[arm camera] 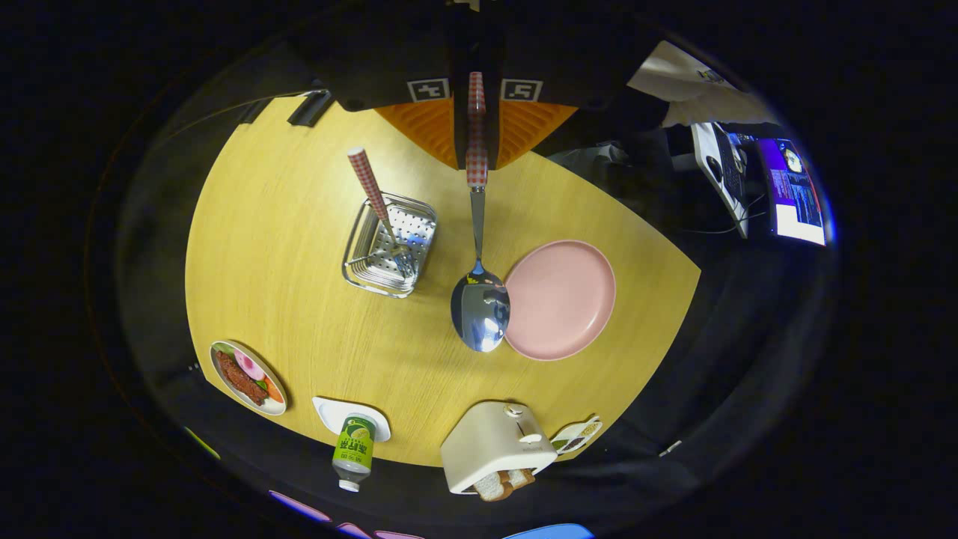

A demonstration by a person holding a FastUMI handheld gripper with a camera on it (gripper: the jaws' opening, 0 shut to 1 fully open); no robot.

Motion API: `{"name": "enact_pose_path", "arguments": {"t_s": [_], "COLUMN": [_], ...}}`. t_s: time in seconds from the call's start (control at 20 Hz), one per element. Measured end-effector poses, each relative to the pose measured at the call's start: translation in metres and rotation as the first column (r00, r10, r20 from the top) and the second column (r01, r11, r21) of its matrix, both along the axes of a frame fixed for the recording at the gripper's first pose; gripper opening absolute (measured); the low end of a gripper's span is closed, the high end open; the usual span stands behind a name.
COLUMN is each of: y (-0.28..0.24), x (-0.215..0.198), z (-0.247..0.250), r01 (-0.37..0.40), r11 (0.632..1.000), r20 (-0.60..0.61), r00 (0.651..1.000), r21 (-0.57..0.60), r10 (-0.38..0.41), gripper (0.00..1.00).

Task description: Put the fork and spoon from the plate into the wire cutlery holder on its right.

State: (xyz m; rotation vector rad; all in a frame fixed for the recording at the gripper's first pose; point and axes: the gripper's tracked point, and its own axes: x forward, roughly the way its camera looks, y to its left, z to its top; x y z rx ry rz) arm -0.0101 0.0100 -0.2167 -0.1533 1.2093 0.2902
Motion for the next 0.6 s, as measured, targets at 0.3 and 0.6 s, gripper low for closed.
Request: {"name": "enact_pose_path", "arguments": {"t_s": [0.3, 0.6], "y": [-0.045, -0.076], "x": [0.007, 0.015], "z": [0.017, -0.003], "r01": [-0.109, -0.246], "r11": [0.990, 0.953], "r20": [-0.104, -0.296], "r00": [0.990, 0.937], "r21": [-0.094, -0.178], "r10": [0.099, 0.187], "gripper": [0.10, 0.10]}}
